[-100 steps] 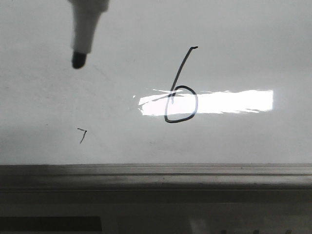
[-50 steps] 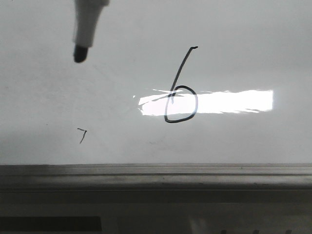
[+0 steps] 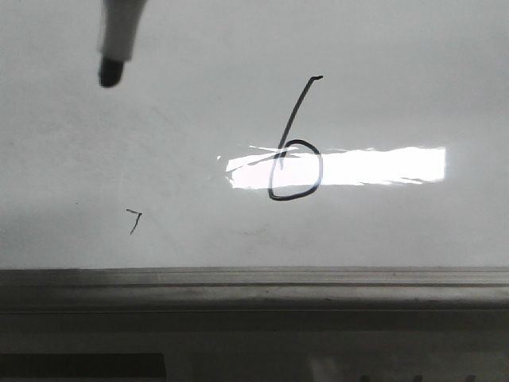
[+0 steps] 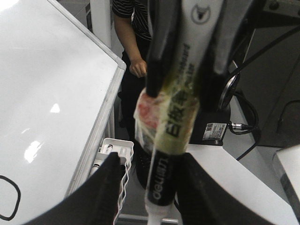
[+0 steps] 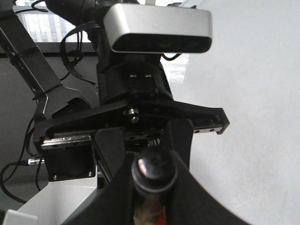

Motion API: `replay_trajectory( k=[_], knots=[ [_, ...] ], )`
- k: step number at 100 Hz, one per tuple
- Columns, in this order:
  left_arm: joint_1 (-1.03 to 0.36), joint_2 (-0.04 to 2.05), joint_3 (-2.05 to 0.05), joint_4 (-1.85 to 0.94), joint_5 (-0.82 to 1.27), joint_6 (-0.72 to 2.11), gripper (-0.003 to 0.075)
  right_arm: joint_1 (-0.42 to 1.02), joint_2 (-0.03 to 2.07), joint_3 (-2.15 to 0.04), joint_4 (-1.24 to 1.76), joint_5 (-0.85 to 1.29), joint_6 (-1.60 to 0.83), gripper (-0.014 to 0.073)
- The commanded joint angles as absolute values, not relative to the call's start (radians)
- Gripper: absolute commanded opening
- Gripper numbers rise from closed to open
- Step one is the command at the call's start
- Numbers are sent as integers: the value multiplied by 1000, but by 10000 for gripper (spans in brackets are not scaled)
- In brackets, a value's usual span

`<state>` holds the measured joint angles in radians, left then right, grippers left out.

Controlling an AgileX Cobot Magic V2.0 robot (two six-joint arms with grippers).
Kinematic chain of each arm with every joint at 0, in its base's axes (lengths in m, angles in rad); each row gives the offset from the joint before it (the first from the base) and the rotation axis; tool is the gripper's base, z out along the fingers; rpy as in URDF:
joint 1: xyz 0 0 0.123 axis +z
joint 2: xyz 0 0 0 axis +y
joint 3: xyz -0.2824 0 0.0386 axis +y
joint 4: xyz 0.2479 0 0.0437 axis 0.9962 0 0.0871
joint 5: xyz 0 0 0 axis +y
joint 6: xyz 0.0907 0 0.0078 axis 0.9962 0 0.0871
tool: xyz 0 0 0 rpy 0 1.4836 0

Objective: Write number 6 on whiteboard

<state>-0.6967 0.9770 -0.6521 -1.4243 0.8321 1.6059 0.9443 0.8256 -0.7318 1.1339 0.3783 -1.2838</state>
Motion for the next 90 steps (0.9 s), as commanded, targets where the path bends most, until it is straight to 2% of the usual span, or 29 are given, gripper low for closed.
replay_trajectory(
  k=[1,14,37,52,59,64,74,79,83,90],
  knots=[
    [-697,970,-683,-1488,834,1599,276,945,822,-768,1187,346,-1292,-64],
    [-697,970,-683,-1489,823,1599,235,945,822,-768,1187,346,-1292,-64],
    [-697,970,-683,-1489,823,1599,-22,945,822,-767,1187,346,-1292,-64],
    [-697,970,-683,-1489,823,1599,-20,945,831,-767,1187,353,-1292,-46],
    [-697,970,-683,-1489,823,1599,-20,945,842,-767,1187,353,-1292,38],
    [-697,970,-683,-1489,823,1599,-20,945,848,-767,1187,342,-1292,137],
    [-697,970,-683,-1489,825,1599,-20,945,857,-767,1187,298,-1292,389],
    [-697,970,-683,-1489,830,1599,-20,945,857,-767,1187,281,-1292,482],
    [-697,970,-683,-1489,830,1599,-20,945,857,-767,1187,264,-1292,537],
    [-697,968,-683,-1489,830,1599,-20,943,847,-767,1187,242,-1292,576]
  ],
)
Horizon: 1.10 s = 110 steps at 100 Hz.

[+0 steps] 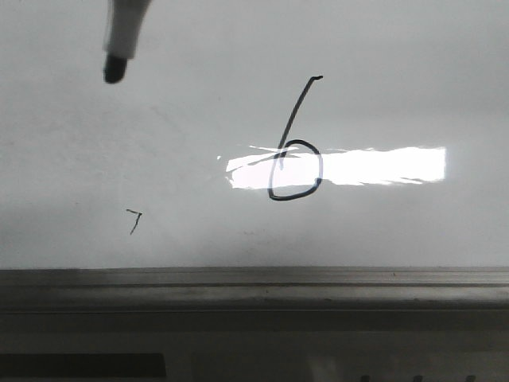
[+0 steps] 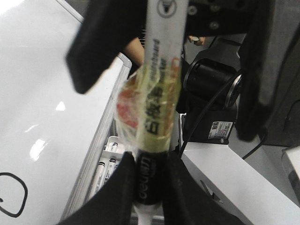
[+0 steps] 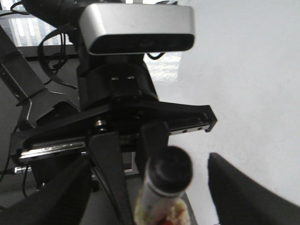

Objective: Write number 6 on whiteboard

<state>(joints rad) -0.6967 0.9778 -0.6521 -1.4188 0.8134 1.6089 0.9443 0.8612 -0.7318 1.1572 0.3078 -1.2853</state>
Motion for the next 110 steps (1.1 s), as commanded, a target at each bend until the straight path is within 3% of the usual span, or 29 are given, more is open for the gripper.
replay_trajectory(
  k=[1,51,58,65,82,110],
  knots=[
    [-697,968,-683,-1489,830,1599,-20,943,845,-767,1187,240,-1292,577],
    [-697,968,-611,-1490,734,1575,-20,941,606,-765,1187,123,-1292,554],
    [-697,968,-593,-1493,678,1556,-20,941,577,-765,1199,119,-1292,494],
    [-697,968,-582,-1509,615,1528,-20,941,556,-765,1228,121,-1292,378],
    [-697,970,-576,-1606,438,1462,-20,941,530,-765,1239,153,-1292,-76],
    [-697,981,-576,-1690,101,1350,-20,941,528,-765,1239,164,-1292,-65]
  ],
)
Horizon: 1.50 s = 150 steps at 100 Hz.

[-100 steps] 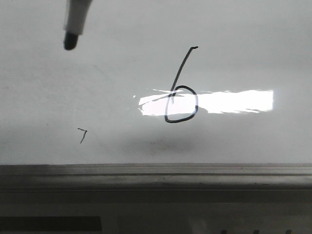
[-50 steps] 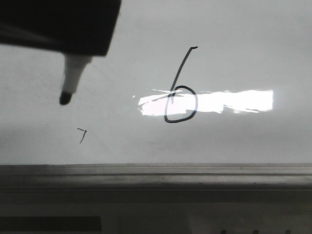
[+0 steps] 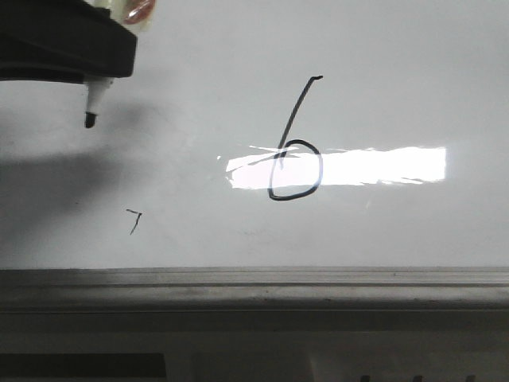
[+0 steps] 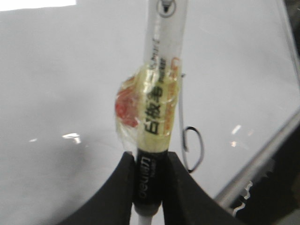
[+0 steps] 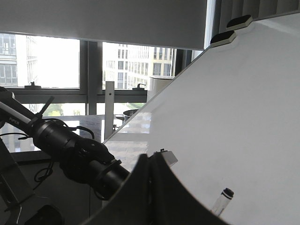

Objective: Write number 6 on whiteboard

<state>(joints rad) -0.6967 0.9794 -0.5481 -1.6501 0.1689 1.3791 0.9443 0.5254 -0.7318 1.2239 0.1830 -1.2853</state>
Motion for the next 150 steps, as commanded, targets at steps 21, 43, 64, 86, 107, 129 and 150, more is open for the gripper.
replay_trajectory(
  k=[21,43,64,86,107,129,150],
  knots=[
    [-722,1073,-576,-1716,82,1305,-21,941,528,-765,1239,164,-1292,-65],
    [-826,1159,-582,-1745,-69,1303,-20,941,530,-765,1239,164,-1292,-65],
    [-868,1218,-607,-1848,-215,1303,-20,941,530,-735,1241,160,-1292,-65],
    [-868,1226,-642,-1835,-361,1303,-20,941,530,-697,1282,151,-1292,-65],
    [-868,1260,-662,-1809,-367,1303,-20,941,530,-695,1282,126,-1292,-65],
    [-868,1294,-662,-1819,-358,1303,-20,941,530,-695,1282,120,-1292,-65],
    [-868,1295,-660,-1820,-354,1303,-20,941,530,-695,1282,120,-1292,-65]
  ],
)
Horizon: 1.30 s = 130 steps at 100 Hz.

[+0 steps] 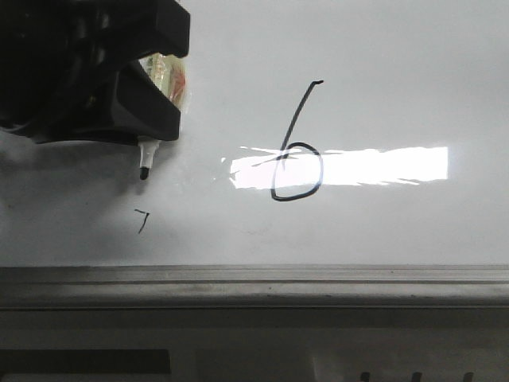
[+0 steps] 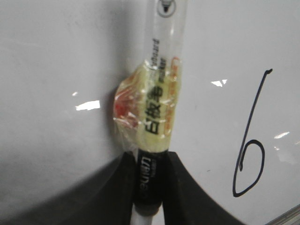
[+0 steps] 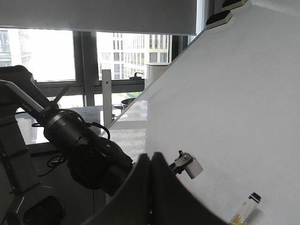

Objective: Write number 6 on whiteboard

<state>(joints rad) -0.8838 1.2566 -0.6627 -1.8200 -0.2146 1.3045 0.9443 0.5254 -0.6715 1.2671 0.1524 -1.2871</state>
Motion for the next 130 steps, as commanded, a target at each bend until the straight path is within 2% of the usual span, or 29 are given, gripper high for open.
replay_trajectory(
  k=[1,80,130],
  knots=[
    [-868,1295,-660,-1820,-354,1303,-20,941,530,-695,1282,120,-1292,-65],
    [-879,1299,-655,-1865,-336,1257,-20,941,530,-695,1282,83,-1292,-65],
    [-877,1397,-655,-1862,-351,1256,-20,941,530,-695,1282,43,-1292,-65]
  ],
)
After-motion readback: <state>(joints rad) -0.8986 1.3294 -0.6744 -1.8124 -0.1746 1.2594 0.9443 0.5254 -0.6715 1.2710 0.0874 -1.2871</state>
